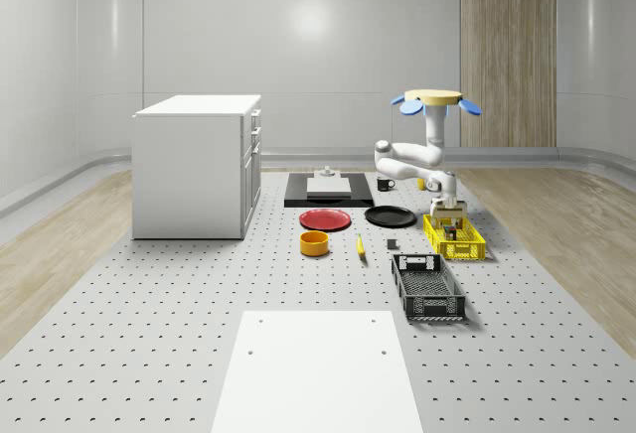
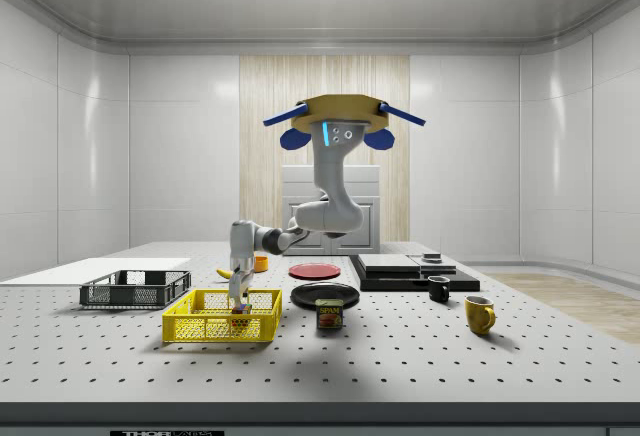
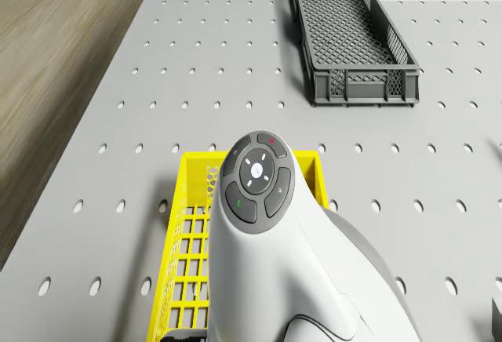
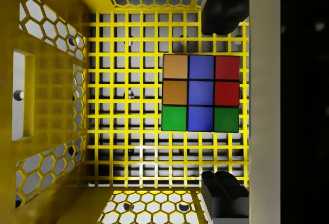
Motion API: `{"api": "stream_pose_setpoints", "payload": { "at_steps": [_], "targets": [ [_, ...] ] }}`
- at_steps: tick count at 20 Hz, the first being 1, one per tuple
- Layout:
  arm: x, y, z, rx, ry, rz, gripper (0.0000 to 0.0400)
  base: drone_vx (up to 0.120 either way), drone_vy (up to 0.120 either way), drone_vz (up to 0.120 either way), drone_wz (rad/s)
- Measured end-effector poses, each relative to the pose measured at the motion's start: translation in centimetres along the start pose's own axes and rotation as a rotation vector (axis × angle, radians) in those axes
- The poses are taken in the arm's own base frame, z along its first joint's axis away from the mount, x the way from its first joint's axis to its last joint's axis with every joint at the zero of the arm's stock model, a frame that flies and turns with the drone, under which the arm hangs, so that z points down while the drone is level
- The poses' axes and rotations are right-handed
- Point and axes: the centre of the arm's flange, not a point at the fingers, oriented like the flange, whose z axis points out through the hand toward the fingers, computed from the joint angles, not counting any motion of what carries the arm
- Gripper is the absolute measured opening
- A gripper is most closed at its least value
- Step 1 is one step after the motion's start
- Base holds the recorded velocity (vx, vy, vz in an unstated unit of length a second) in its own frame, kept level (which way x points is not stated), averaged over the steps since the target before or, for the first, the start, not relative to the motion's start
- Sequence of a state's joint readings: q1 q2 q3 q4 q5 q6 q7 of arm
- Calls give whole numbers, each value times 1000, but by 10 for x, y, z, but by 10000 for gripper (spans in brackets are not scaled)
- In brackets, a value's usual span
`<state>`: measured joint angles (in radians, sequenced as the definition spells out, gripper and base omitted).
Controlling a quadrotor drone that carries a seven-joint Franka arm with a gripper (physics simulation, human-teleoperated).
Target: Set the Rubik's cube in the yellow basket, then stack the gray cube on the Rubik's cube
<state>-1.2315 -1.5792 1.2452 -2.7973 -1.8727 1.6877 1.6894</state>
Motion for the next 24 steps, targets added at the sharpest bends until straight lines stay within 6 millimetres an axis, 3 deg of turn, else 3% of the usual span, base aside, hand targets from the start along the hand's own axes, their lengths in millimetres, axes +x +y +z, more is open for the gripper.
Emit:
{"api": "stream_pose_setpoints", "payload": {
  "at_steps": [5,9,11,24],
  "targets": [
    [0,0,0,0,1,0,398,0,0,40,0],
    [0,0,0,0,1,0,399,0,0,120,0],
    [0,0,0,0,1,0,400,0,-100,120,0],
    [0,0,0,0,1,0,400,0,-120,0,0]
  ]
}}
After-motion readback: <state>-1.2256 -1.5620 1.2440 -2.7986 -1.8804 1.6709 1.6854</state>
